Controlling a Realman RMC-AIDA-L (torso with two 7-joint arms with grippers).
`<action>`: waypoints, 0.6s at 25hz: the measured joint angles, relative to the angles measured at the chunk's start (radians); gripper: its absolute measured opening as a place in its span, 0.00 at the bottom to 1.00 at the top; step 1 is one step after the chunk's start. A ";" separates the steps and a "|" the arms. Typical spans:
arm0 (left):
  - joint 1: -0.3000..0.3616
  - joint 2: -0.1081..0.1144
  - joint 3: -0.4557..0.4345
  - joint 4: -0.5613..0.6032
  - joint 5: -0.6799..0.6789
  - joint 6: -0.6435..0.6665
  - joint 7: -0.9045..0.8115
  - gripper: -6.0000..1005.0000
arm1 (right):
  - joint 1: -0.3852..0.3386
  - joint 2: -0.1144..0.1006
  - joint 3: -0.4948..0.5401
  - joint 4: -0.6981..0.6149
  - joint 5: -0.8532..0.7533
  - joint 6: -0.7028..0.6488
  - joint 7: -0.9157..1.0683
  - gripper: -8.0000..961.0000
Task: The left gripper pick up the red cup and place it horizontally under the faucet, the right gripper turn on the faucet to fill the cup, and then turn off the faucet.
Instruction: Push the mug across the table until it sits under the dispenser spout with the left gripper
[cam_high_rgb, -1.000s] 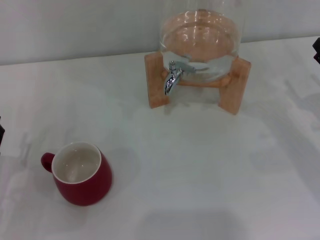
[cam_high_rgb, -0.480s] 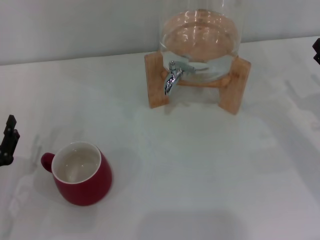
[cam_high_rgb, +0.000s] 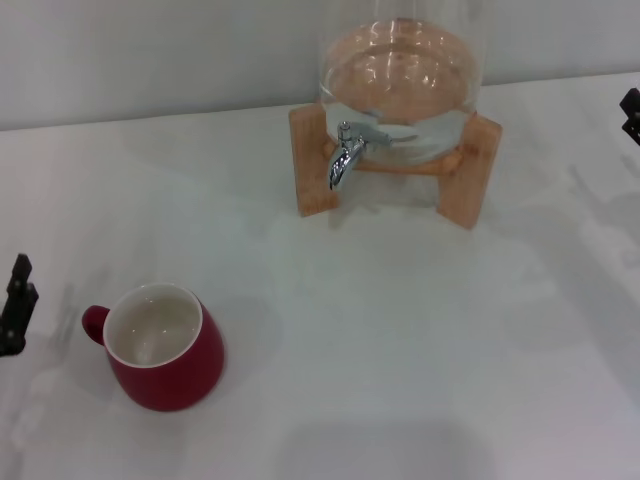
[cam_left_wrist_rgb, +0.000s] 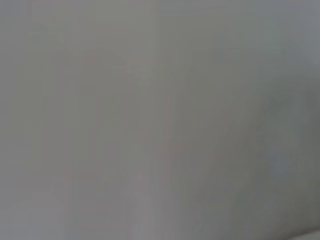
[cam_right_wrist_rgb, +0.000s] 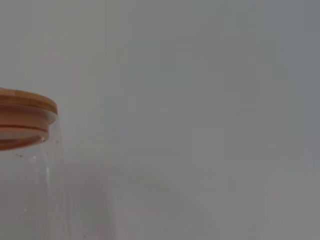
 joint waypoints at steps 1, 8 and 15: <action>0.007 0.000 0.003 0.001 0.003 0.000 0.004 0.61 | 0.000 0.000 -0.003 0.000 0.000 0.000 0.001 0.91; 0.038 -0.002 0.015 0.007 0.004 0.012 0.028 0.61 | 0.003 0.000 -0.007 0.008 0.000 0.000 0.003 0.91; 0.061 -0.002 0.022 0.007 0.004 0.040 0.028 0.61 | 0.002 0.000 -0.017 0.010 0.000 0.000 0.005 0.91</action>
